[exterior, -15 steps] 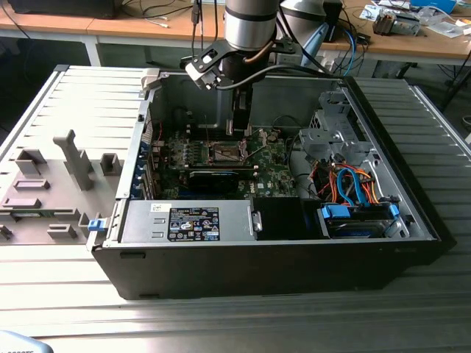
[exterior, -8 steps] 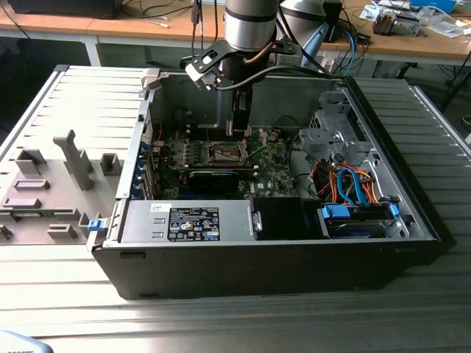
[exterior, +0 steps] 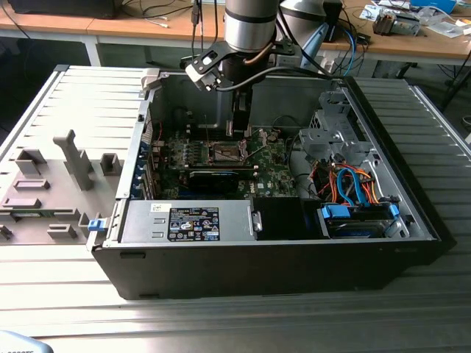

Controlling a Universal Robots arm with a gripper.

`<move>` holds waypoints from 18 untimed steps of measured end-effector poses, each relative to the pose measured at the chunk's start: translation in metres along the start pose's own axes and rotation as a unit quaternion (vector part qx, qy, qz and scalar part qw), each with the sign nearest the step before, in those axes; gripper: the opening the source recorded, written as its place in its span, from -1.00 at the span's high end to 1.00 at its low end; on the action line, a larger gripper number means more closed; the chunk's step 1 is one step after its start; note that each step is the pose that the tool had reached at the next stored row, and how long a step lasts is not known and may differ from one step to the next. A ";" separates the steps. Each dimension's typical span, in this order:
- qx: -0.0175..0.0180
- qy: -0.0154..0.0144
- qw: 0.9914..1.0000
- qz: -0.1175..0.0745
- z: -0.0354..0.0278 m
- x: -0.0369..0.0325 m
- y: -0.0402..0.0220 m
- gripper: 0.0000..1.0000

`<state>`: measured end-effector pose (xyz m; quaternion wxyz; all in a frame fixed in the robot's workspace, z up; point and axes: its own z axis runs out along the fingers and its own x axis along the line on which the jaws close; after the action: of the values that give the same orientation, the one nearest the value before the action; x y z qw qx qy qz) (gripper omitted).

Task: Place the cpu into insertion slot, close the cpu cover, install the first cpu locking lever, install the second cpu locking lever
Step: 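Place the cpu into insertion slot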

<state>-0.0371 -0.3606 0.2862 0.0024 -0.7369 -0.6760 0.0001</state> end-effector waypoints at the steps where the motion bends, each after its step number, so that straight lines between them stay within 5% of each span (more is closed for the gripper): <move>1: 0.000 0.000 1.000 0.000 0.0002 0.0000 0.0000 -0.08; 18: 0.000 0.000 1.000 0.000 0.0030 0.0000 0.0000 -0.08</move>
<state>-0.0371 -0.3606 0.2833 0.0023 -0.7370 -0.6759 0.0001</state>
